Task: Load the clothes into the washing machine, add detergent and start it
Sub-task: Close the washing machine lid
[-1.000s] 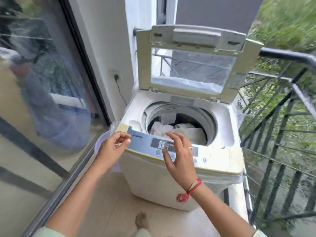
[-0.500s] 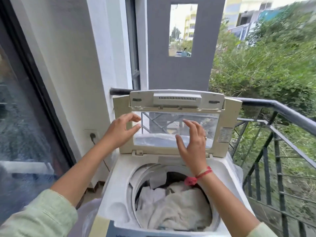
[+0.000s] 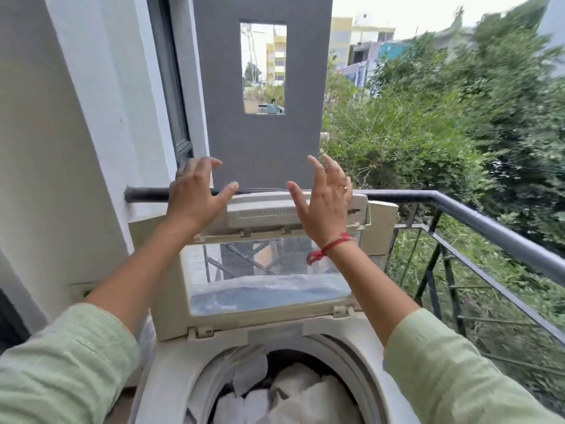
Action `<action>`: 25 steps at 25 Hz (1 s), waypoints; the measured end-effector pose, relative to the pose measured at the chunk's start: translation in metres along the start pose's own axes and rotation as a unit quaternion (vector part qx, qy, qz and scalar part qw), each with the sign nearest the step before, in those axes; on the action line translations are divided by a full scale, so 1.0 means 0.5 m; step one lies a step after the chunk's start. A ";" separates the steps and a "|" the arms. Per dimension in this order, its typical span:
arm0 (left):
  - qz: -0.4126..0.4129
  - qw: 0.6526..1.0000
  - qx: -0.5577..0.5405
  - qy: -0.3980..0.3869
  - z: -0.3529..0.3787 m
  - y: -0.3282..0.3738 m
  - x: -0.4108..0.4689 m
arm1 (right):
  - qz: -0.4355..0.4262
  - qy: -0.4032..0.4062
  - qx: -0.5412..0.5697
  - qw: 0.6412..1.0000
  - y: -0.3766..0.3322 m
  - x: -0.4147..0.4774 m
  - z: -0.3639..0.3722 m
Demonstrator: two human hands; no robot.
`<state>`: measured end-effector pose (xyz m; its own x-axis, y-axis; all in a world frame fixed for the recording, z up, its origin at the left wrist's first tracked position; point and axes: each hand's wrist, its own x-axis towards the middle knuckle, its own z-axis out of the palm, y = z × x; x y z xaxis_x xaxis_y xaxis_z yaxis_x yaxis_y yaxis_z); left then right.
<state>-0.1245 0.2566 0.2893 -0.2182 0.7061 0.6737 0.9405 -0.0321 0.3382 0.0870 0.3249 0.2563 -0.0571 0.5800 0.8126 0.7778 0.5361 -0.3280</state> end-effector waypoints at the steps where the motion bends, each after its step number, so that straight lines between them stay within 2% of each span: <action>1: -0.019 0.999 0.030 -0.039 0.018 -0.005 0.004 | -0.006 -0.024 -0.031 0.999 -0.002 0.015 0.011; 4: -0.032 0.984 0.118 -0.128 0.054 -0.018 0.002 | -0.028 -0.099 -0.074 0.992 0.004 0.044 0.039; 10: 0.002 0.976 0.152 -0.157 0.062 -0.016 -0.004 | -0.036 -0.250 -0.104 0.962 0.028 0.049 0.056; 15: 0.025 0.983 0.122 -0.138 0.039 -0.013 -0.049 | -0.086 -0.236 -0.110 0.962 0.025 0.012 0.004; 18: 0.070 0.987 0.111 -0.097 0.006 -0.001 -0.096 | -0.118 -0.193 -0.111 0.968 0.018 -0.018 -0.050; 20: 0.100 0.986 0.098 -0.093 -0.022 0.009 -0.138 | -0.134 -0.200 -0.114 0.964 0.019 -0.040 -0.089; 22: 0.130 0.982 0.099 -0.093 -0.046 0.018 -0.188 | -0.154 -0.252 -0.088 0.951 0.023 -0.059 -0.133; 25: 0.176 0.974 0.123 -0.074 -0.074 0.027 -0.274 | -0.164 -0.390 -0.016 0.906 0.019 -0.094 -0.194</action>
<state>-0.0914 0.1331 0.2258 0.1516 0.7766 0.6115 0.9882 -0.1324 -0.0768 0.1579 0.2432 0.2615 -0.7039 0.6562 0.2720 0.6556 0.7475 -0.1068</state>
